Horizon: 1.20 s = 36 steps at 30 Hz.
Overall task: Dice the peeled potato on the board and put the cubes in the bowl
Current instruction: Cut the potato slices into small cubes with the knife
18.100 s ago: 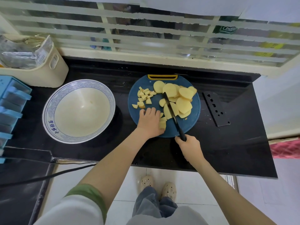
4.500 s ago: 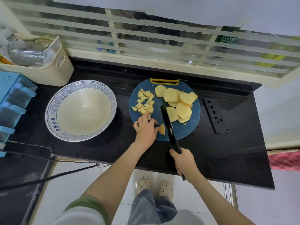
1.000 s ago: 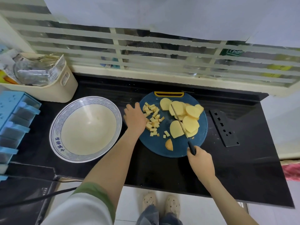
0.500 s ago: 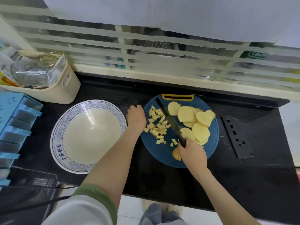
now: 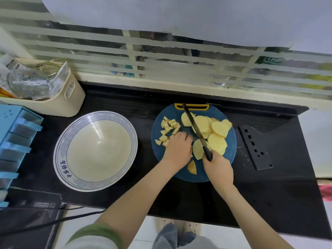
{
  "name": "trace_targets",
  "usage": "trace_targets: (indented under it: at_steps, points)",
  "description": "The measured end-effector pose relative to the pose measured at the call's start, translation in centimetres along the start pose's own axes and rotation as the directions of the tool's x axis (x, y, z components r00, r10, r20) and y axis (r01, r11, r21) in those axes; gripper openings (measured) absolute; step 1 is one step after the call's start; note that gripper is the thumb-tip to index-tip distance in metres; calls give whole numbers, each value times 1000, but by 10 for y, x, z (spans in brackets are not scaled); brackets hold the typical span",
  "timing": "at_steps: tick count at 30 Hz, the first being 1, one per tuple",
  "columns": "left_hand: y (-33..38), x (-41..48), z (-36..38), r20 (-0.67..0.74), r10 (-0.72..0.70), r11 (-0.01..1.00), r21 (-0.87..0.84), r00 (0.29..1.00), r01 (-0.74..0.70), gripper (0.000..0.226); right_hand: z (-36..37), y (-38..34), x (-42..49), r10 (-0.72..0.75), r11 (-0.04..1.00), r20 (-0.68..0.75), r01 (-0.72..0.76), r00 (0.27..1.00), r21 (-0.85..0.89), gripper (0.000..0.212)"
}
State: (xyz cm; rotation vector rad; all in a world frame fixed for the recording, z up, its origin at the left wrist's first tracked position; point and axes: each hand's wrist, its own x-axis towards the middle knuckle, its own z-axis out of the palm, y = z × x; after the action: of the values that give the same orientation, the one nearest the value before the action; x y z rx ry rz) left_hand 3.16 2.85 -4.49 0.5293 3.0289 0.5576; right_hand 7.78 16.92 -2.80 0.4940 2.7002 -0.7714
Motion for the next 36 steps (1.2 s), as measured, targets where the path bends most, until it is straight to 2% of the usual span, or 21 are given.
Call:
trace_targets:
  at_steps: [2,5,8,10,13,17,22,23,26,29,31,33,36]
  points:
    - [6,-12,9,-32,81,995,55,996,-79,19,0,3,-4,2,1000,-10,-2,1000,13,30]
    - [0,-24,18,10,152,973,172,988,-152,23,1,8,-10,6,1000,-11,-6,1000,25,28]
    - [-2,-26,19,49,120,957,259,992,-129,29,3,14,-17,39,997,-31,-37,999,67,29]
    - [-3,-26,19,34,111,946,303,993,-116,34,3,19,-22,58,995,-28,-55,998,87,29]
    - [-9,-21,12,-19,32,935,353,999,-23,39,1,26,-27,60,996,-24,-58,998,74,30]
    - [-10,-10,9,-74,-49,945,320,996,70,42,1,33,-31,69,994,-23,-67,997,89,31]
    - [8,-18,16,-175,-126,979,135,977,151,28,2,41,-35,65,989,-28,-61,997,135,32]
    - [14,-21,16,-159,-157,979,108,975,175,27,2,42,-36,66,987,-22,-62,998,147,32]
    - [32,-21,14,59,-248,966,88,967,242,39,3,44,-38,76,977,-9,-72,997,201,32]
    - [42,-9,16,167,-247,964,142,955,225,64,1,48,-38,94,962,-13,-87,996,259,34]
    - [47,-1,18,180,-214,964,198,960,177,72,-2,52,-38,109,954,-19,-99,994,281,34]
    - [49,3,22,155,-177,955,268,972,131,66,-5,56,-38,114,951,-25,-102,993,292,34]
    - [49,4,27,115,-80,940,338,990,37,42,-10,64,-37,123,951,-44,-105,991,292,34]
